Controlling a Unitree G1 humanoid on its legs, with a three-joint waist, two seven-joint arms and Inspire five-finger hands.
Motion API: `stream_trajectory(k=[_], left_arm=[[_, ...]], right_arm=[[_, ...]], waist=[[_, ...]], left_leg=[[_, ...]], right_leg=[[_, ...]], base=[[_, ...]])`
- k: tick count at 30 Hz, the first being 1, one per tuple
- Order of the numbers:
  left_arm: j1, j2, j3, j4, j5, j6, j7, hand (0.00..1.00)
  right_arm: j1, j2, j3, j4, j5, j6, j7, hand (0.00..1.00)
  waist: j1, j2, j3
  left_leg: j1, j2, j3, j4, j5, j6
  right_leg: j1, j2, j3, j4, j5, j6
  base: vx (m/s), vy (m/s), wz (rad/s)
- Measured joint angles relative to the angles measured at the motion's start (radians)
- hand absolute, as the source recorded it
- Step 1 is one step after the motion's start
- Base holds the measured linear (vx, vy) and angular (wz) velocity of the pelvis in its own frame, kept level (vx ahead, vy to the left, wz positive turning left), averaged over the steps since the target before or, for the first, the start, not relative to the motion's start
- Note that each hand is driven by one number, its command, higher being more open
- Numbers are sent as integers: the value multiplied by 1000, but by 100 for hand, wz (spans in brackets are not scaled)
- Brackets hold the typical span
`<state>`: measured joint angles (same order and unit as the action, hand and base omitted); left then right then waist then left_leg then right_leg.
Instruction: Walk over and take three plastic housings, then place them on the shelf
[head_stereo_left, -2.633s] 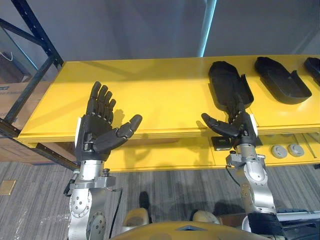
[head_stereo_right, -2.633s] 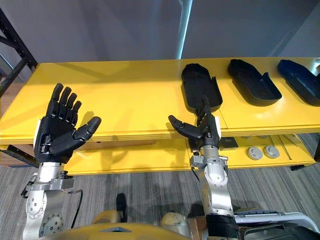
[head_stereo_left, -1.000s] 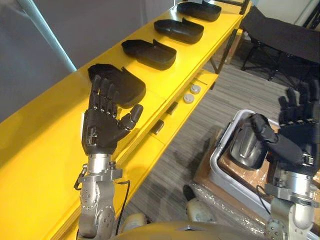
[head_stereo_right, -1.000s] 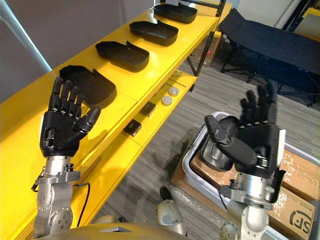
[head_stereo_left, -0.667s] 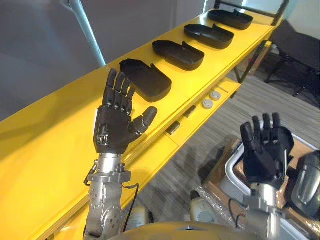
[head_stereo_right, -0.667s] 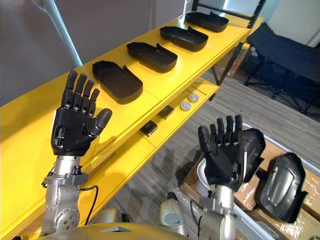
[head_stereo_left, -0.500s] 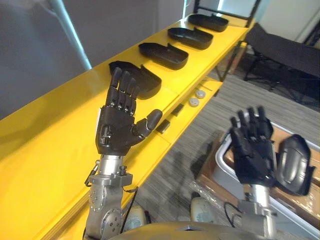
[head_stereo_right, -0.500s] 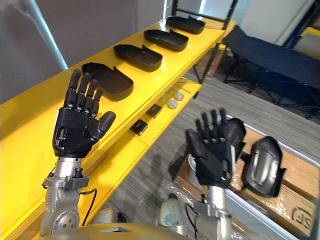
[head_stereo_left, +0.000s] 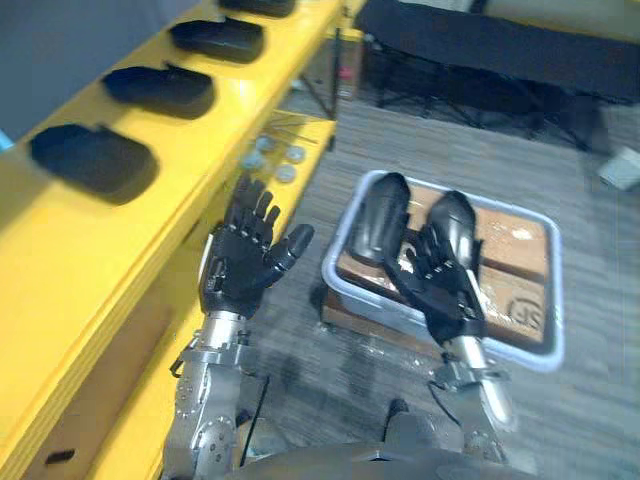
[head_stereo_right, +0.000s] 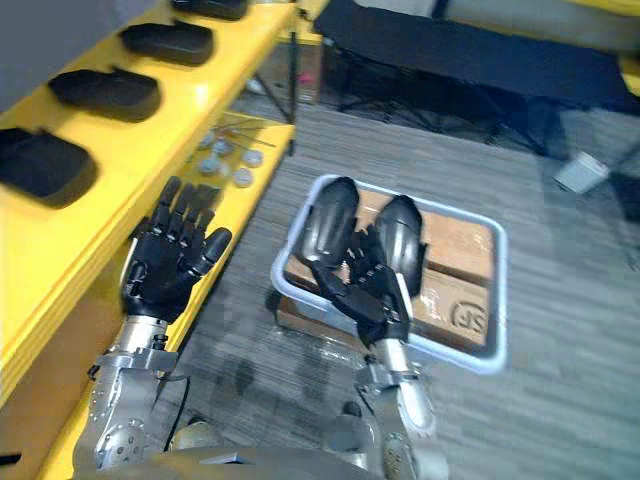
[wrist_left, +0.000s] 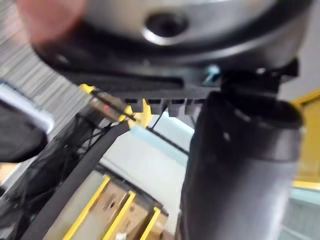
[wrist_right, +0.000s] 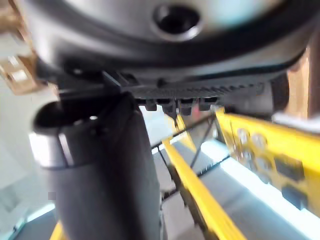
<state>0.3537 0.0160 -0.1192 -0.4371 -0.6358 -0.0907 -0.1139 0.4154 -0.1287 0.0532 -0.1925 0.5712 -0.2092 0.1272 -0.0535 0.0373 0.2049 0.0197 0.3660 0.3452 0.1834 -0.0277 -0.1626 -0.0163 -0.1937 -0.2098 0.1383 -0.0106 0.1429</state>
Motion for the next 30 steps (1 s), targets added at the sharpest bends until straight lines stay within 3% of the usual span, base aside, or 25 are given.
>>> stream_trajectory(k=[1, 2, 3, 6, 10, 12, 14, 17, 21, 24, 30], left_arm=[[2, -3, -8, 5, -10, 0, -1, 100], [15, -6, -18, 9, -29, 0, -11, 100], [25, 2, -14, 10, -35, -1, -22, 100], [59, 4, -11, 24, -73, -24, -68, 100], [8, 13, -20, 49, -72, -66, -83, 100], [-31, 22, -19, 74, -64, -66, -96, 100], [-52, 38, -20, 78, -59, -65, -109, 100], [-111, 66, -18, 77, -58, -65, -109, 100], [-199, 102, -3, 78, -17, -30, -79, 100], [-207, 113, 13, 120, 58, -9, -43, 100], [-206, 119, 6, 251, 127, 40, -22, 100]], right_arm=[[16, -2, -23, 0, 10, 0, 11, 100], [47, -12, -53, -1, 14, -3, 22, 100], [66, -20, -62, -1, 17, -3, 32, 100], [124, -24, -60, -3, 58, -16, 61, 100], [113, -12, -77, -2, 17, -67, 6, 100], [69, -1, -117, 45, -9, -59, -31, 100], [53, 19, -146, 66, -37, -59, -73, 100], [-29, 43, -201, 145, -73, -57, -158, 100], [-201, 47, -270, 235, -123, -41, -292, 100], [-321, 25, -303, 268, -132, -37, -364, 100], [-544, -137, -319, 374, -172, -2, -487, 100]], waist=[[-9, 5, 6], [-13, 10, 11], [-4, 21, 19], [-4, 14, 31], [-14, 7, 34], [-9, 0, 41], [-7, -3, 44], [-1, -29, 68], [25, -64, 157], [36, -55, 211], [84, -38, 224]], left_leg=[[7, 0, -10, -4, -2, 1], [27, -13, -54, -16, -62, 10], [49, -41, -102, -11, -102, -4], [52, -99, -168, 26, -177, 36], [16, -148, -156, 34, -175, 23], [6, -150, -157, 65, -170, -1], [4, -149, -159, 75, -184, -5], [-20, -148, -161, 106, -214, -6], [-126, -144, -184, 228, -261, 0], [-187, -142, -221, 274, -267, 0], [-261, -143, -271, 322, -270, 0]], right_leg=[[-1, 5, 9, 0, 0, 1], [-15, 19, 42, 1, -5, -3], [-31, 27, 89, 4, -8, -1], [-52, 22, 144, -19, 3, 3], [-117, -15, 186, -17, 61, 36], [-125, -15, 192, -18, 80, 36], [-121, -15, 190, -18, 82, 35], [-120, -15, 191, -53, 114, 34], [-121, -16, 182, -149, 191, 24], [-127, -16, 153, -176, 209, 25], [-152, -14, 116, -177, 219, 29]], base=[[-42, -92, -64], [-55, 0, -96], [-101, 42, -110], [-56, 96, -93], [9, 99, -28], [52, 68, -22], [31, 53, -12], [-30, 61, -8], [-126, 71, -4], [-116, 34, 22], [-29, 19, 19]])
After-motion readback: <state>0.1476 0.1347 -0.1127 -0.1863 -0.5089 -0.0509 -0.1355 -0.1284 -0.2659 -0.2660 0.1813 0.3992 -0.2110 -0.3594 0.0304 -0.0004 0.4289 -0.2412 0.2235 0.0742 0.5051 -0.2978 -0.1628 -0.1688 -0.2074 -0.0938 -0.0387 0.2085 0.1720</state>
